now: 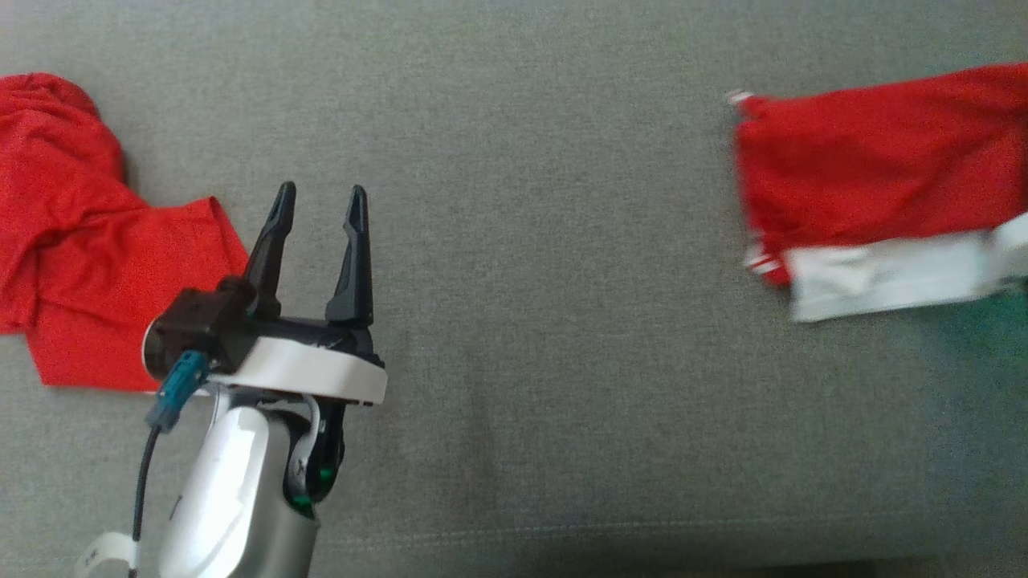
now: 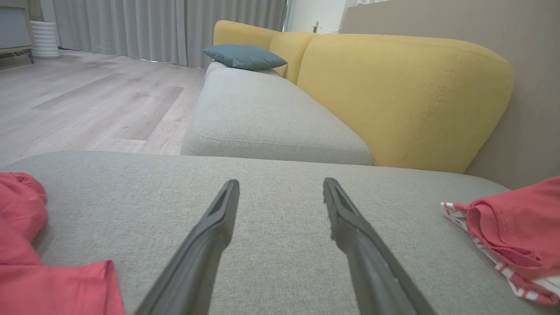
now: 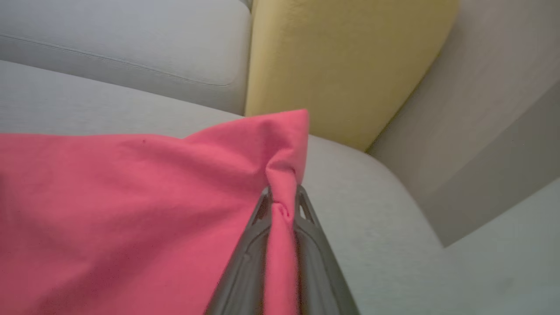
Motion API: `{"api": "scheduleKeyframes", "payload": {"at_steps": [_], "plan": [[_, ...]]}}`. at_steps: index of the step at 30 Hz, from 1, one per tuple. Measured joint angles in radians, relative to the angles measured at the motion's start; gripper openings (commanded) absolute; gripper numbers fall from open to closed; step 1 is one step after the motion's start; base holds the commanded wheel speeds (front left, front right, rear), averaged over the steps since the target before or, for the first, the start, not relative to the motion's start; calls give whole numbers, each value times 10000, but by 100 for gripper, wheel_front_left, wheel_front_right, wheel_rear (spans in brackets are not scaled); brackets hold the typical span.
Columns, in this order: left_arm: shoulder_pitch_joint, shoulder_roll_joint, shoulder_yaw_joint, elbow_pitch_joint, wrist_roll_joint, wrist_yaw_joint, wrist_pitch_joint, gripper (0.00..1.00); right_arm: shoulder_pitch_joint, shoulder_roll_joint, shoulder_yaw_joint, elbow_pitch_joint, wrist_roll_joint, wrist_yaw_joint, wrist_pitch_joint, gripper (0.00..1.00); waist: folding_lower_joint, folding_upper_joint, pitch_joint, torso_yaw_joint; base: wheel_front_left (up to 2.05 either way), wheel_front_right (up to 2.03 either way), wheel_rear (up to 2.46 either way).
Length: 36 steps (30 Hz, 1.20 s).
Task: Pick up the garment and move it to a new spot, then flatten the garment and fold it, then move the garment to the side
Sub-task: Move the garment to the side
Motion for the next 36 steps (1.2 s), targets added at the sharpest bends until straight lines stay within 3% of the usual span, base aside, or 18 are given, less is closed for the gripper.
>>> {"api": "scheduleKeyframes", "payload": {"at_steps": [5,7,23,24,25,31,36], "plan": [[-137,0,-31,-6,0,-77,0,100,-282,-1331,-265,44,-23,0,-2,0,0,0,268,-77,0,0,0],[-153,0,-33,-4,0,-86,0,100,-365,-1540,-368,81,-21,0,-42,0,0,0,317,-51,0,0,0],[-228,-2,19,-23,0,-86,0,100,-369,-1743,-115,-280,397,0,-395,0,0,0,386,32,0,0,0],[-228,-2,12,-23,0,-84,0,100,-362,-1739,-104,-288,460,0,-397,40,0,0,370,29,0,0,0],[-227,-2,4,-21,0,-82,0,100,-360,-1707,-125,-286,663,0,-393,100,0,0,350,28,0,0,0],[-224,0,0,25,-4,-75,0,100,-346,-1630,-48,-627,1005,0,-397,100,0,0,176,27,0,0,0],[-180,-2,8,61,-15,-71,0,100,-330,-951,23,-1158,1020,0,-566,100,0,0,-203,23,0,0,0]]}}
